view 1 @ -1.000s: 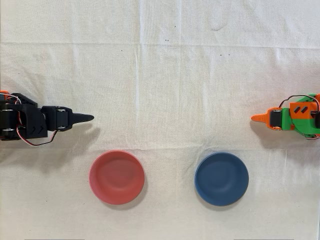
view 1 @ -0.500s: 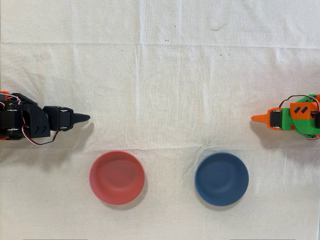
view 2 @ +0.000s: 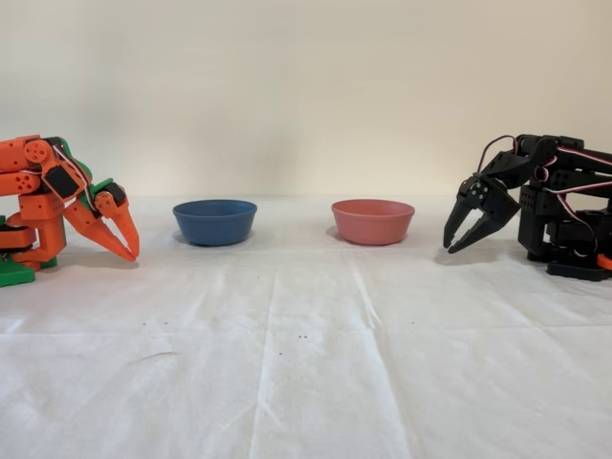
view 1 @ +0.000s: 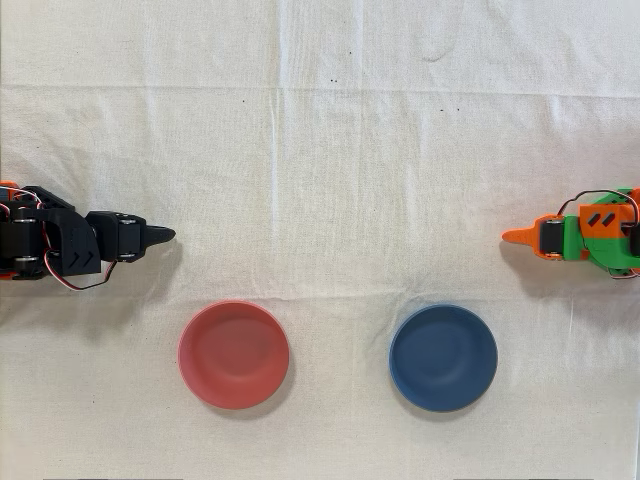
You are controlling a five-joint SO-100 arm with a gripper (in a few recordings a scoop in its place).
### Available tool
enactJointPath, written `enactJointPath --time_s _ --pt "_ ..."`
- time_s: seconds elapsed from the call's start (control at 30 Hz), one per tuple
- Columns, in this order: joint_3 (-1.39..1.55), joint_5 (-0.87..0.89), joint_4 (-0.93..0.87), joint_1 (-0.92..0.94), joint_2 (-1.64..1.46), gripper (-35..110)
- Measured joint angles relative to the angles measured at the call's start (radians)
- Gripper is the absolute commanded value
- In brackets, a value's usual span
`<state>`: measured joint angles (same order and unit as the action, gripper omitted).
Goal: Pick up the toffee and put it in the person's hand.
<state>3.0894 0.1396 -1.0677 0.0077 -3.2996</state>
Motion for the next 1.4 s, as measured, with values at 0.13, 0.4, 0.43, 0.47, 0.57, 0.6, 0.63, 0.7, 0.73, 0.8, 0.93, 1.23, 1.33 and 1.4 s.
enactJointPath --time_s 0.13,0.4,0.43,0.47,0.57,0.6,0.63,0.7,0.73,0.8,0.93,1.23,1.33,1.4 --pt "0.009 0.000 0.002 0.000 0.000 0" --pt "0.026 0.008 0.034 0.000 0.000 0" --pt "0.041 0.008 0.051 0.000 0.000 0" --pt "0.060 0.009 0.069 0.000 0.000 0" --pt "0.069 0.003 0.097 0.000 0.000 0" --pt "0.069 -0.002 0.107 0.000 0.000 0" --pt "0.069 -0.006 0.114 0.000 0.000 0" --pt "0.069 -0.023 0.121 0.000 0.000 0" --pt "0.069 -0.028 0.123 0.000 0.000 0" --pt "0.069 -0.041 0.124 0.000 0.000 0" --pt "0.069 -0.051 0.121 0.000 0.000 0" --pt "0.069 -0.051 0.120 0.000 0.000 0" --pt "0.069 -0.041 0.120 0.000 0.000 0" --pt "0.069 -0.041 0.120 0.000 0.000 0"
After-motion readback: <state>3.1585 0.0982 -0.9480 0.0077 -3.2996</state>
